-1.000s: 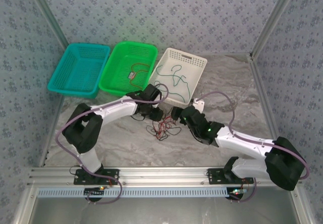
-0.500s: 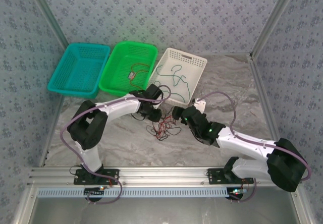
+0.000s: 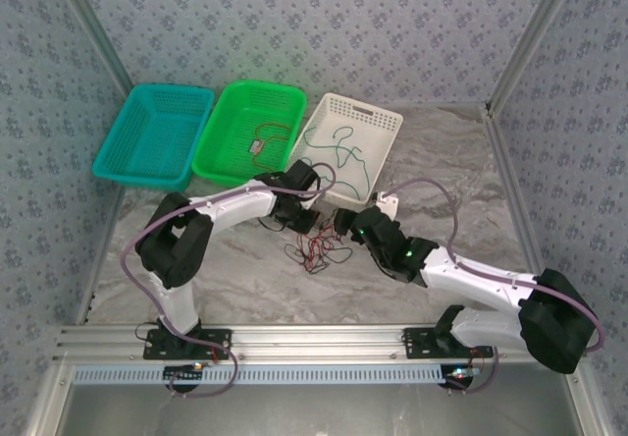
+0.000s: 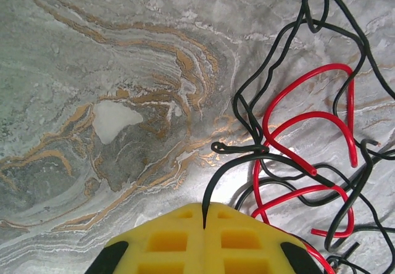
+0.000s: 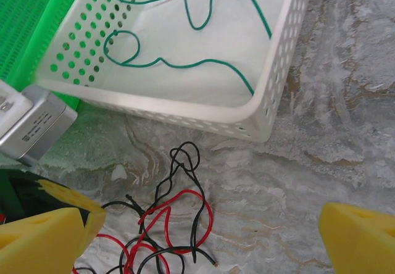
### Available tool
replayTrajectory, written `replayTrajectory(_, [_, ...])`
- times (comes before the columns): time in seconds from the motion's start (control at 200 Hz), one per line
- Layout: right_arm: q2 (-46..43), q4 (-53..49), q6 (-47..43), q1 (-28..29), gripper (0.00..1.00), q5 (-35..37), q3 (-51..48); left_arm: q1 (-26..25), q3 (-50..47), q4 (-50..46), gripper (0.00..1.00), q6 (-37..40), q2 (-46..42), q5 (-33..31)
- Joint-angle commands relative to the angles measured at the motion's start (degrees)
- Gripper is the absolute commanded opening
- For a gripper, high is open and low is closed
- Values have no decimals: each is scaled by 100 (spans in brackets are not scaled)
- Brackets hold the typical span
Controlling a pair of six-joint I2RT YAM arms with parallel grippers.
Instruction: Untangle the cables
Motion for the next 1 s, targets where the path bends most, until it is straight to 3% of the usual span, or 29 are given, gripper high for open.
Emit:
replayTrajectory(0.0, [-4,598,-653,-198,100,-946,-191,27,201,-135,0,-234,-316,197])
replayTrajectory(0.105, [69,786,-1186,-523,100,-2158,-118,36,229,-84,0,-547,-537,525])
replayTrajectory(0.245, [60,920,-1186,-583,100,-2227,-157,34,141,165,0,-958,-809,984])
replayTrajectory(0.425, [319,842,-1194,-619,97,-2407,-6,36,169,151,0,-1215,-1047,1111])
replayTrajectory(0.59, [452,1803,-1065,-580,94,-2655,-346,56,320,20,0,-1351,-1160,1125])
replayTrajectory(0.765, [469,2615,-2272,-427,95,-3641,-466,103,506,-85,0,-1580,-1181,1143])
replayTrajectory(0.994, [778,3233,-2667,-325,70,-3322,-412,142,645,-87,0,-1969,-1200,1090])
